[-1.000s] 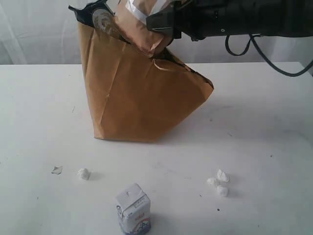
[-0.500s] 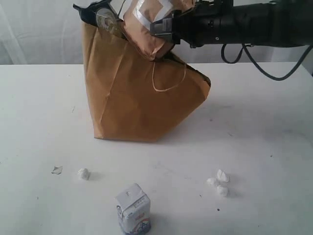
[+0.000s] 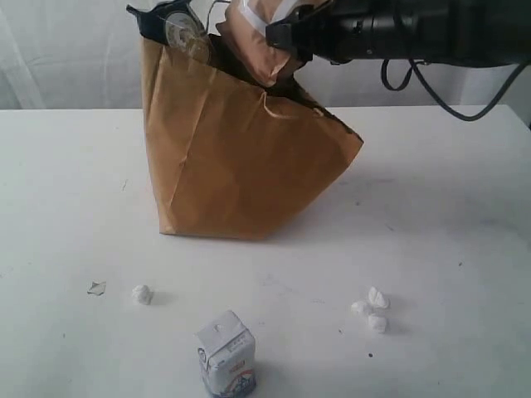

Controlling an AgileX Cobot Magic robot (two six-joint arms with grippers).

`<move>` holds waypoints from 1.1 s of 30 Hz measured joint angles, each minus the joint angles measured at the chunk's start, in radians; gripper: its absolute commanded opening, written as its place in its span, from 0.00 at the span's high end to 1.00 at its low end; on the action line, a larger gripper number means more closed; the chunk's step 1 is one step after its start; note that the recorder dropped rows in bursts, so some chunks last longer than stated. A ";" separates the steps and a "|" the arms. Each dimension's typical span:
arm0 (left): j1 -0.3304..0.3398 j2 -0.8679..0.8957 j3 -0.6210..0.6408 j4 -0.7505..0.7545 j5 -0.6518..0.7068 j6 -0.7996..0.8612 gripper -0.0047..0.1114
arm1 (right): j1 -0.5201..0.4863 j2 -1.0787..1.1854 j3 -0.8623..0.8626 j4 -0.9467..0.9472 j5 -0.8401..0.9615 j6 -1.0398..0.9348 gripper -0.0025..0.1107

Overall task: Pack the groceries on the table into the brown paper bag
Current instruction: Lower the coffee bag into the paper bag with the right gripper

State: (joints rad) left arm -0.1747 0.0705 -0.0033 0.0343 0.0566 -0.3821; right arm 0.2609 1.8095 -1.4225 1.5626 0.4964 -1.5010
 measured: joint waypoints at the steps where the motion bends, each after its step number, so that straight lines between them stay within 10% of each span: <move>1: 0.000 0.000 0.000 0.000 0.000 0.000 0.96 | 0.000 0.002 0.000 0.000 -0.005 -0.004 0.98; 33: 0.000 0.000 0.000 0.000 0.000 0.000 0.96 | 0.000 0.051 -0.002 -0.122 -0.002 -0.120 0.98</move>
State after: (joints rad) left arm -0.1747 0.0705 -0.0033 0.0343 0.0566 -0.3821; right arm 0.2609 1.8604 -1.4247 1.4406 0.4943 -1.6210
